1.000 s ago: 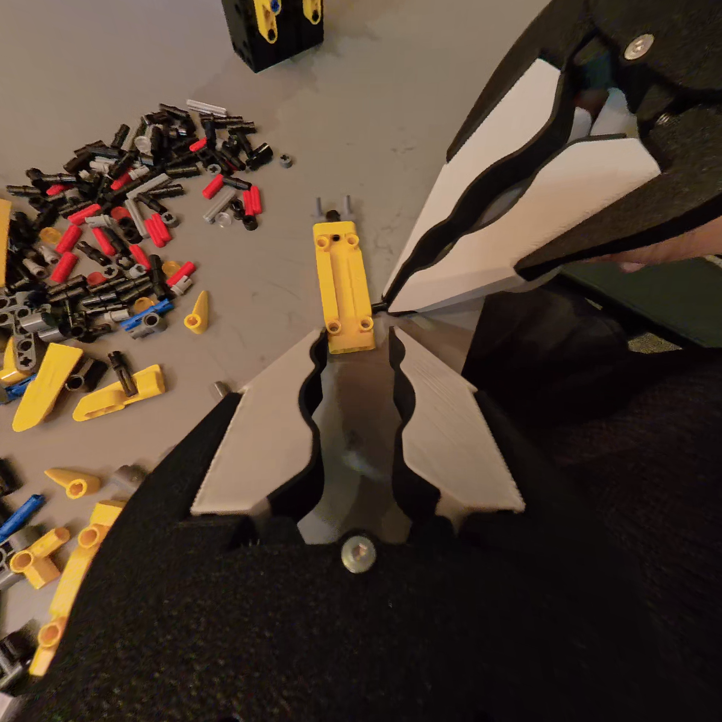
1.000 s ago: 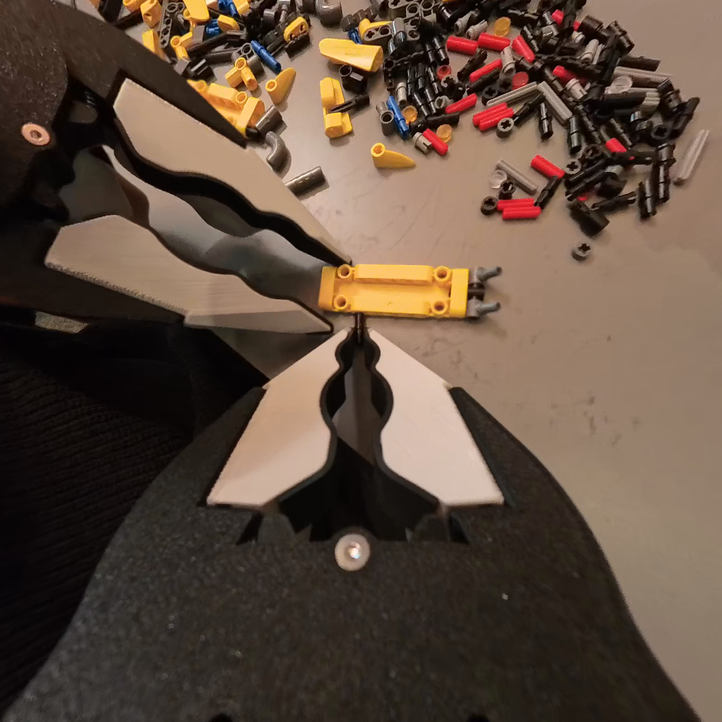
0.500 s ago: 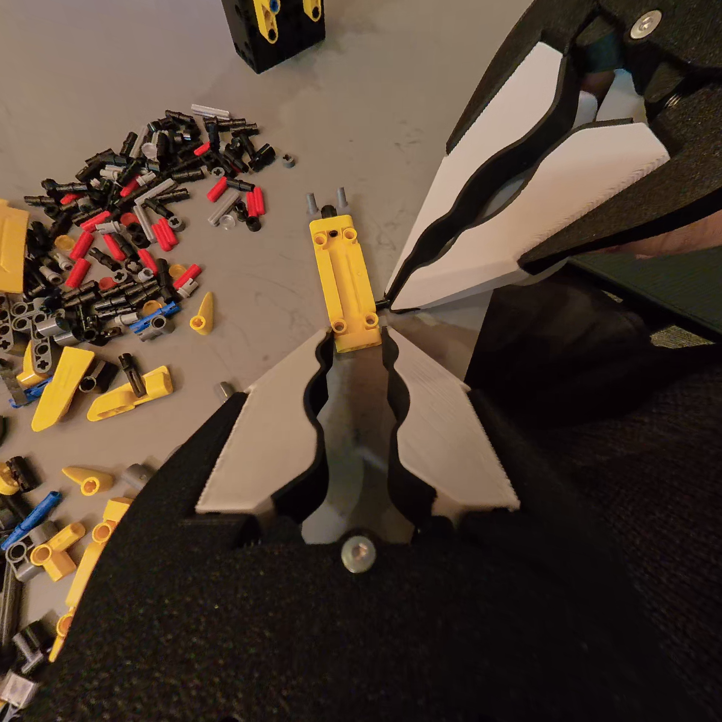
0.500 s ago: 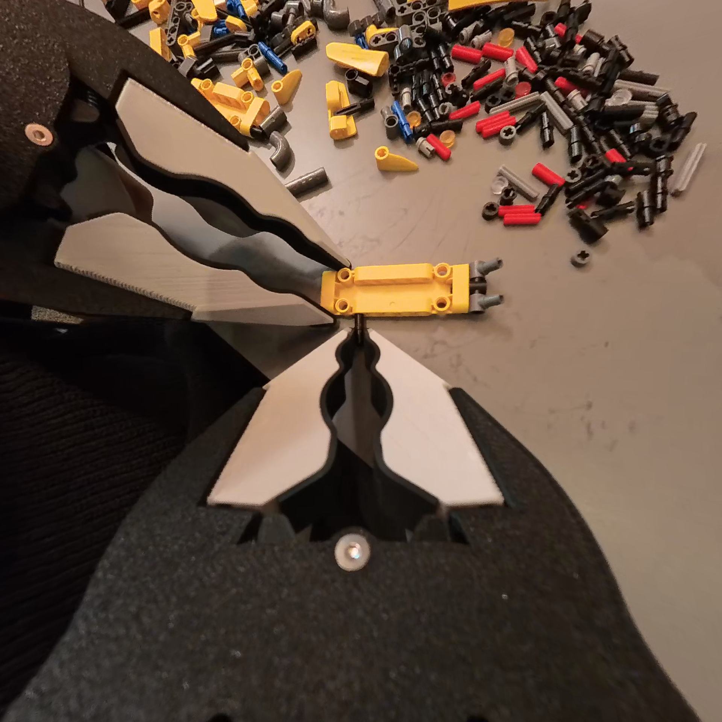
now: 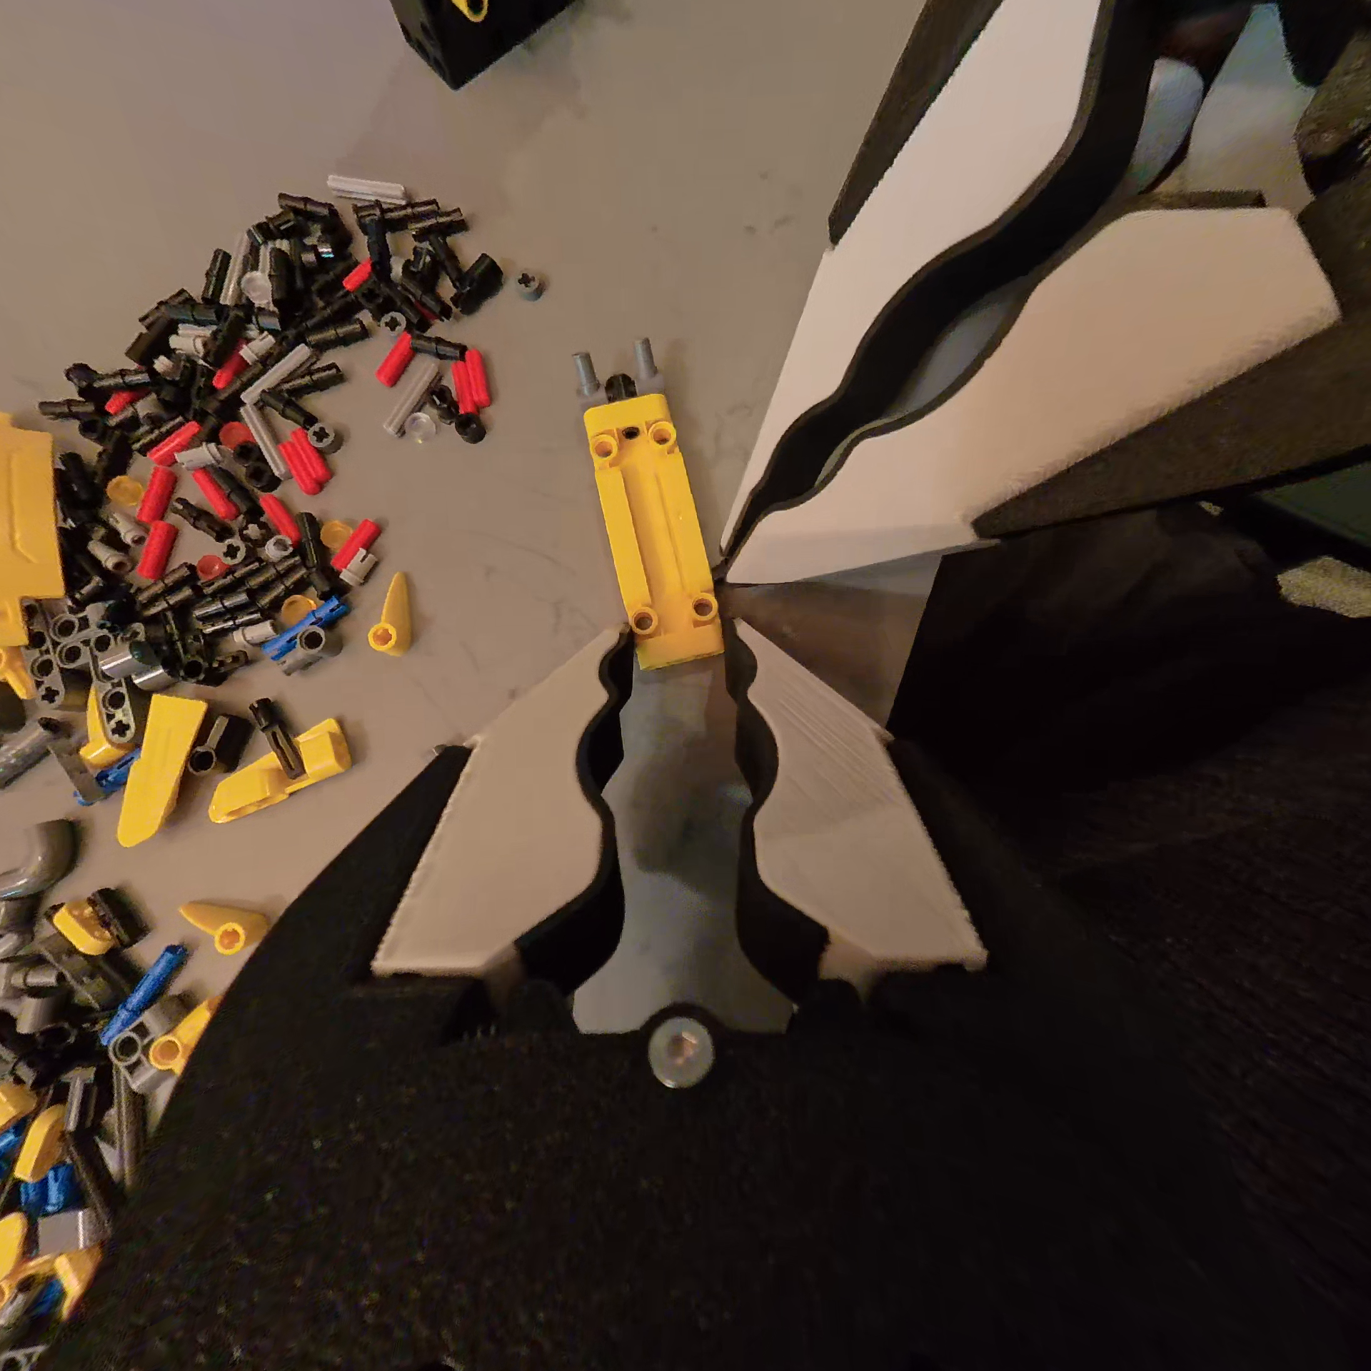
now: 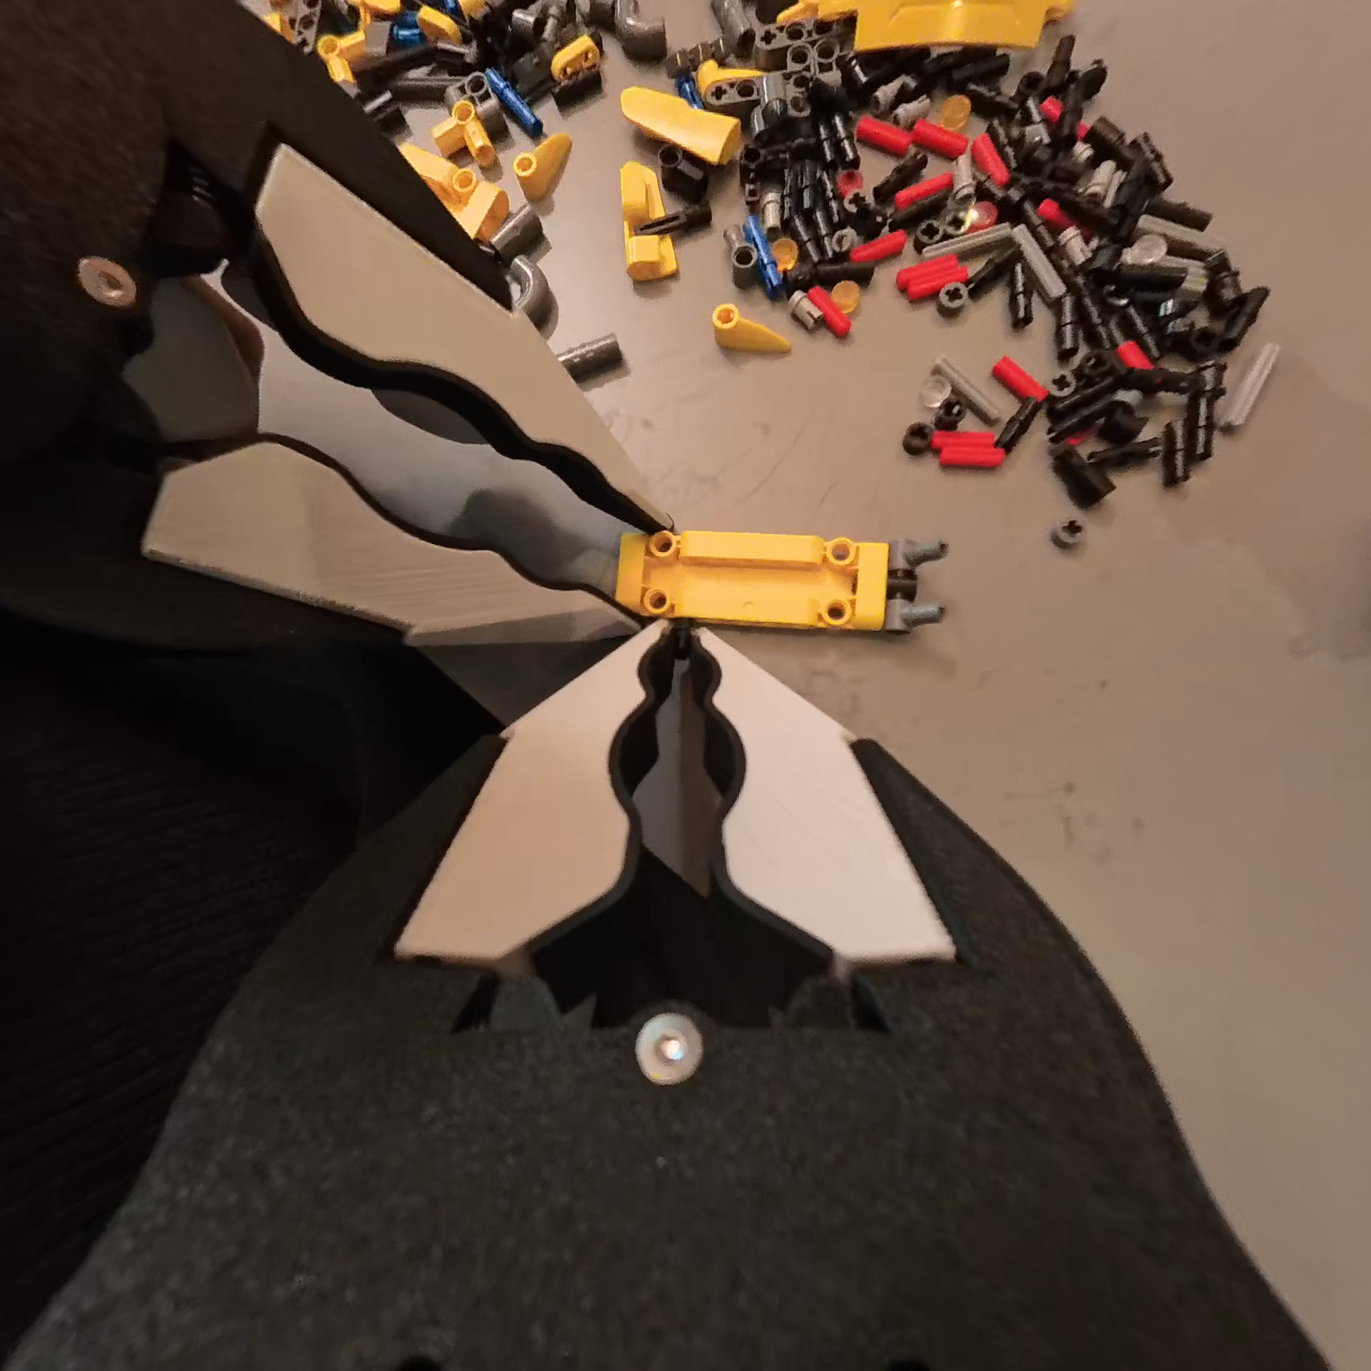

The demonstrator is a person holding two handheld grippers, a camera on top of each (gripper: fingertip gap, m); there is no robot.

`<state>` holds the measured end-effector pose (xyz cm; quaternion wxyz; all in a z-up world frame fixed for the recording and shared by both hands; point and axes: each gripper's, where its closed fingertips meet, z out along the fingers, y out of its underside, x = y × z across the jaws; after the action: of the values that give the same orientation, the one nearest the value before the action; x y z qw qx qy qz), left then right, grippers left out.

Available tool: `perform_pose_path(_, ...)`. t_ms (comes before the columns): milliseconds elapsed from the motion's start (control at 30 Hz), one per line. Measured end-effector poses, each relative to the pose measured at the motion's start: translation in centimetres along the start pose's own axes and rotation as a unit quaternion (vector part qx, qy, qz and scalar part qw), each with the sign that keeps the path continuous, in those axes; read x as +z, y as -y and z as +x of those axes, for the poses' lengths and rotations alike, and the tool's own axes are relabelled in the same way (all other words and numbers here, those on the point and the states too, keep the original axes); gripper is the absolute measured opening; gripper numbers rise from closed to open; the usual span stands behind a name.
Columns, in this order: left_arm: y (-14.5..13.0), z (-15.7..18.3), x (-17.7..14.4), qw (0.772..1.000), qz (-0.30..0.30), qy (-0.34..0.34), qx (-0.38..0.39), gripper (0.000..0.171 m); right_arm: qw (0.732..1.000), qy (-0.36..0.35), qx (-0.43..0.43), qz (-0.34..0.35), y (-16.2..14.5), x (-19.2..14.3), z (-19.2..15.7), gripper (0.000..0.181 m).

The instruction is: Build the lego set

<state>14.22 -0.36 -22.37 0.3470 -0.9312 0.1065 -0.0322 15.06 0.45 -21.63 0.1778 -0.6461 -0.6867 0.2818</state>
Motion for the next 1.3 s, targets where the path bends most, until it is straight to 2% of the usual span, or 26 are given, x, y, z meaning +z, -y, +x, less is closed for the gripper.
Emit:
perform_pose_path(133, 0.1, 0.1, 0.0, 1.0, 0.0, -0.026, -0.015, 0.023, 1.0, 0.01, 0.004, -0.002, -0.9, 0.3, 0.0, 0.002)
perform_pose_path(333, 0.1, 0.1, 0.0, 0.999, 0.002, -0.028, -0.016, 0.023, 1.0, 0.013, 0.009, 0.02, -0.8, 0.3, 0.1, 0.002)
perform_pose_path(467, 0.0, 0.1, 0.0, 1.0, -0.007, -0.028, 0.007, 0.024, 1.0, 0.014, 0.001, 0.027, -0.8, 0.2, 0.1, 0.002)
perform_pose_path(667, 0.0, 0.1, 0.0, 0.999, -0.006, -0.04, 0.003, 0.023, 0.995, 0.061, 0.058, 0.055, -0.7, 0.2, 0.1, 0.001)
perform_pose_path(767, 0.0, 0.1, 0.0, 0.999, -0.009, -0.039, 0.005, 0.024, 0.981, 0.116, 0.132, 0.079, -0.7, 0.1, 0.1, 0.001)
perform_pose_path(833, 0.0, 0.1, 0.0, 0.999, -0.009, -0.04, 0.003, 0.023, 0.977, 0.131, 0.149, 0.083, -0.6, 0.1, 0.1, 0.001)
perform_pose_path(967, 0.0, 0.1, 0.0, 0.999, -0.014, -0.043, 0.01, 0.024, 0.992, 0.071, 0.079, 0.062, -0.7, 0.2, 0.1, 0.001)
perform_pose_path(1100, 0.0, 0.1, 0.0, 0.999, -0.016, -0.048, 0.012, 0.024, 0.996, 0.049, 0.054, 0.06, -0.6, 0.2, 0.1, 0.001)
perform_pose_path(1233, 0.0, 0.0, 0.0, 0.999, -0.02, -0.045, 0.01, 0.024, 0.998, -0.024, -0.022, 0.047, -0.3, 0.1, 0.2, 0.0)
perform_pose_path(1267, 0.0, 0.3, 0.0, 0.998, -0.02, -0.051, 0.01, 0.023, 0.997, -0.036, -0.035, 0.055, 0.1, -0.1, 0.2, 0.0)
perform_pose_path(1300, 0.2, 2.4, -0.1, 0.993, -0.015, -0.118, -0.001, 0.023, 0.995, -0.047, -0.043, 0.074, 0.8, -0.4, 0.3, 0.0)
